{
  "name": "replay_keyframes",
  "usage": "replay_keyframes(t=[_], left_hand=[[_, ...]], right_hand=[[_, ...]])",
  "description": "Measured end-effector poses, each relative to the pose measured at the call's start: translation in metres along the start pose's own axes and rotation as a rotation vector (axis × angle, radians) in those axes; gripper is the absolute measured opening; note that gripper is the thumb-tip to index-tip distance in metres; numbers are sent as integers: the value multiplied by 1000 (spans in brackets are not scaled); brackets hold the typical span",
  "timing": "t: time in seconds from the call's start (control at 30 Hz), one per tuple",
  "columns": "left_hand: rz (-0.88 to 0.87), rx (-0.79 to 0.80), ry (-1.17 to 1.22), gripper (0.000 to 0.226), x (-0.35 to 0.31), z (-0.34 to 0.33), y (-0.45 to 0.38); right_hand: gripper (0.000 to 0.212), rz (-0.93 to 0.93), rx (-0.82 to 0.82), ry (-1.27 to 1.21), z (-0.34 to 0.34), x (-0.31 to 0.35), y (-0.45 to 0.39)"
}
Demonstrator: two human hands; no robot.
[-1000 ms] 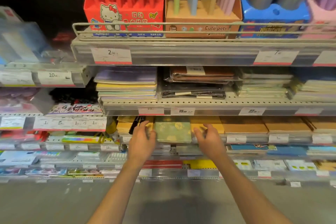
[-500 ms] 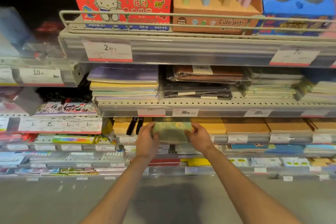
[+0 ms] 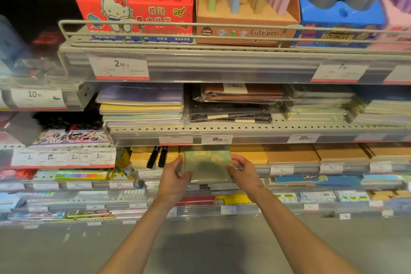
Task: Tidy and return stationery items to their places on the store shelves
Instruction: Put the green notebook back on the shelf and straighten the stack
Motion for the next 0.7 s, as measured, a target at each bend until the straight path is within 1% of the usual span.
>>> replay_keyframes(t=[0.17, 0.27, 0.33, 0.4, 0.47, 0.53, 0.57, 0.67, 0.7], left_hand=[[3, 56, 44, 71, -2, -4, 21], [34, 84, 83, 75, -4, -13, 43], [35, 99, 107, 69, -7, -22, 63], [20, 87, 109, 67, -10, -35, 85], [12, 66, 107, 69, -10, -47, 105], [29, 52, 116, 73, -9, -61, 124], [33, 43, 115, 73, -9, -69, 135], [10, 2, 118, 73, -16, -93, 169], [-5, -5, 122, 73, -19, -101, 180]], right_hand=[[32, 12, -6, -44, 14, -9, 17], [32, 30, 18, -48, 30, -19, 32], [33, 51, 51, -37, 44, -25, 43], [35, 60, 75, -23, 60, -31, 55], [34, 65, 93, -5, 78, -38, 68], [34, 55, 135, -42, 99, -44, 82], [36, 57, 163, -53, 109, -48, 89], [55, 95, 241, -57, 145, -61, 107], [57, 108, 257, -61, 156, -64, 112]])
Point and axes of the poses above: each hand's wrist, its own y-axis away from the middle knuckle, its own z-axis out of the back of the hand, x = y × z, the point moved 1 cm from there along -y, towards the middle knuckle, and after that the axes turned 2 degrees about -x, right-handed, at the moved point
